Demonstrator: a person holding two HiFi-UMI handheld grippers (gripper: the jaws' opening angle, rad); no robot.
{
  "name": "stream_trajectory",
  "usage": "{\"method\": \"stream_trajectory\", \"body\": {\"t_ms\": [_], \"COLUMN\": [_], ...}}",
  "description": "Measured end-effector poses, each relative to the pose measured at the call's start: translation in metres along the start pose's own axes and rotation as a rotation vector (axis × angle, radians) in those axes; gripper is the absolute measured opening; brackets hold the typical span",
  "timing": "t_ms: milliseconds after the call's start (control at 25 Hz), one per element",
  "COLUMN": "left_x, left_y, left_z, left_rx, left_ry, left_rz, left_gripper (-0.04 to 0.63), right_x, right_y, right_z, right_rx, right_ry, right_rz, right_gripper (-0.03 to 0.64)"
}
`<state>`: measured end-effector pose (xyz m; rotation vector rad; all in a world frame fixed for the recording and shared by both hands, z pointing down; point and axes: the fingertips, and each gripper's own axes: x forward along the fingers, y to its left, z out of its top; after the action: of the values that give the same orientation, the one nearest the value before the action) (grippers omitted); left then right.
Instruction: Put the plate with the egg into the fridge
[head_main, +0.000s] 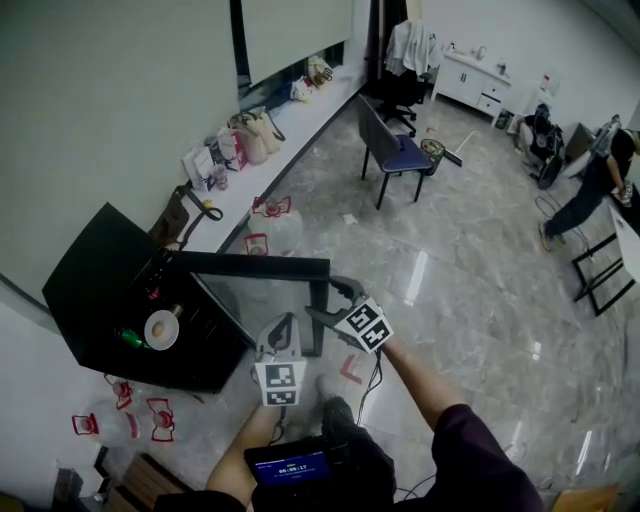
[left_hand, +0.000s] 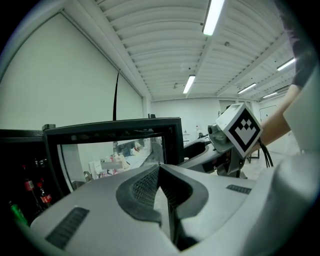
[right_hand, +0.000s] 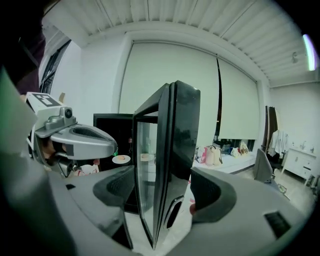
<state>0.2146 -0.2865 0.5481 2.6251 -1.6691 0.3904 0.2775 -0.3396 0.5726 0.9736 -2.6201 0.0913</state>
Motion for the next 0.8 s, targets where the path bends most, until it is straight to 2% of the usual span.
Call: {"method": "stream_trajectory", "body": {"t_ms": [160, 360, 560, 800], "left_x": [-0.035, -0.069, -0.113, -0.166], "left_y": [-0.011, -0.015, -0.013, -0.017], "left_z": [-0.013, -0.03, -0.05, -0.064], "left_rx": [-0.021, -0.059, -0.1, -0.122], "left_ry": [0.02, 0.04, 0.068, 0.105], "left_rz": [0.011, 0.079, 0.222, 0.393], "left_gripper": [0.009, 0.009, 0.009, 0.009], "right_x": [-0.02, -0.037, -0.05, -0.058], "right_y": [0.039, 0.081, 0.127, 0.192], "right_z": [-0.001, -0.002, -0.003, -0.005], "right_rx": [0.012, -0.003, -0.016, -0.111], "right_ry": [-0.014, -0.044, -0.087, -0.103], "right_rz": [0.014, 0.079, 0.201, 0.411], "right_gripper": [0.354, 0.354, 0.354, 0.354]}}
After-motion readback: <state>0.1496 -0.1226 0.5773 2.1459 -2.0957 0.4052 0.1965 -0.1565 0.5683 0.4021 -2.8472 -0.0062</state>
